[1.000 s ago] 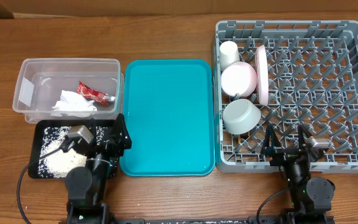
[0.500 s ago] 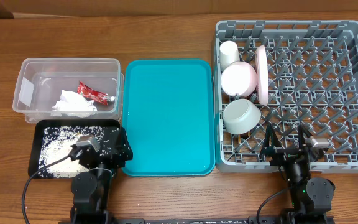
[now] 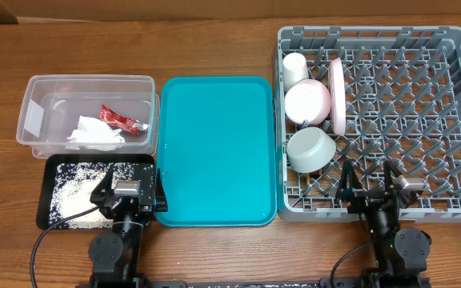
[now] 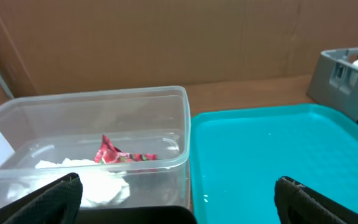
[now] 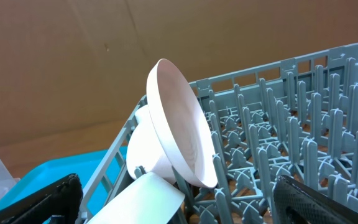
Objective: Sort waste into correct bins and load items into the dishwasher
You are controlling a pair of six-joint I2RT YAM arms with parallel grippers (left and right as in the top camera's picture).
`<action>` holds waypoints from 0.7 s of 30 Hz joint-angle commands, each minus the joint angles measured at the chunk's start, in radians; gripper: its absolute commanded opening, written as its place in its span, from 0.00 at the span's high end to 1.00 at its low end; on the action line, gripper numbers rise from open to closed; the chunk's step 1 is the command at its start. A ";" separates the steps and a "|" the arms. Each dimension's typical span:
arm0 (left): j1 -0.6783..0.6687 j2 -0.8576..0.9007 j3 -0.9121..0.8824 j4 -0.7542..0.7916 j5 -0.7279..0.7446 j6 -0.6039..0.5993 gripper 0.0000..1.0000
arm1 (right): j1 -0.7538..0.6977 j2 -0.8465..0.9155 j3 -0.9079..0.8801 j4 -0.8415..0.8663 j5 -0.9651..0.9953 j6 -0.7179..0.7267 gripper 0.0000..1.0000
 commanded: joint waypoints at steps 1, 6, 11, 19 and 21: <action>0.000 -0.014 -0.004 0.000 -0.016 0.060 0.00 | -0.005 -0.012 -0.011 0.003 0.001 -0.002 0.00; -0.002 -0.013 -0.004 -0.001 -0.006 0.059 0.00 | -0.005 -0.012 -0.011 0.003 0.001 -0.002 0.00; -0.002 -0.013 -0.004 -0.001 -0.006 0.059 0.00 | -0.005 -0.012 -0.011 0.003 0.001 -0.002 0.00; -0.002 -0.013 -0.004 -0.001 -0.006 0.059 0.00 | -0.005 -0.012 -0.011 0.003 0.001 -0.002 0.00; -0.002 -0.013 -0.004 -0.001 -0.006 0.059 0.00 | -0.005 -0.012 -0.011 0.003 0.001 -0.003 0.00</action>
